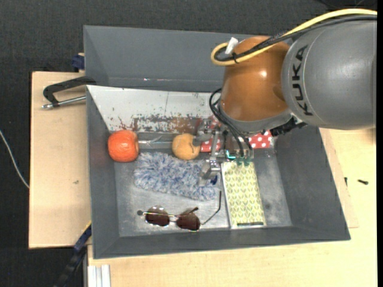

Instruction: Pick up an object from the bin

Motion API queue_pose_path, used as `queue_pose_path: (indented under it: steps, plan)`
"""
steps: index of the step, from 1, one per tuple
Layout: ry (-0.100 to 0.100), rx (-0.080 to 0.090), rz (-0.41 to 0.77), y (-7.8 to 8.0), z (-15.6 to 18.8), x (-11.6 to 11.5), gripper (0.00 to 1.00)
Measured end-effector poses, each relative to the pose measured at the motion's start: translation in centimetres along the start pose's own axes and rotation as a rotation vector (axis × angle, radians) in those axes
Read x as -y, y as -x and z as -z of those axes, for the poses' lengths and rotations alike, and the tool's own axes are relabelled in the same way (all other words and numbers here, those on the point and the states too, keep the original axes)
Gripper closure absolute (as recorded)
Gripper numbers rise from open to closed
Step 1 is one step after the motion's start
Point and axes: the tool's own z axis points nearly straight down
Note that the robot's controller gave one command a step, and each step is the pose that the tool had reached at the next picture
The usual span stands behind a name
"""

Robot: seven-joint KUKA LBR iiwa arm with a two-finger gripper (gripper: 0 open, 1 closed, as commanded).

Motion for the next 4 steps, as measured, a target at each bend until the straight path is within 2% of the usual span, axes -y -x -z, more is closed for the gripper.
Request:
queue_pose_path:
  steps: [1,2,3,4]
  plan:
    - [0.000,0.005,0.000,0.1,0.2,0.0,0.00]
    - [0.000,0.013,0.046,-0.8,-3.8,-0.4,0.00]
    - [0.002,0.020,0.082,-2.9,-10.1,-1.8,1.00]
    - [0.002,0.020,0.082,-2.9,-10.1,-1.8,1.00]
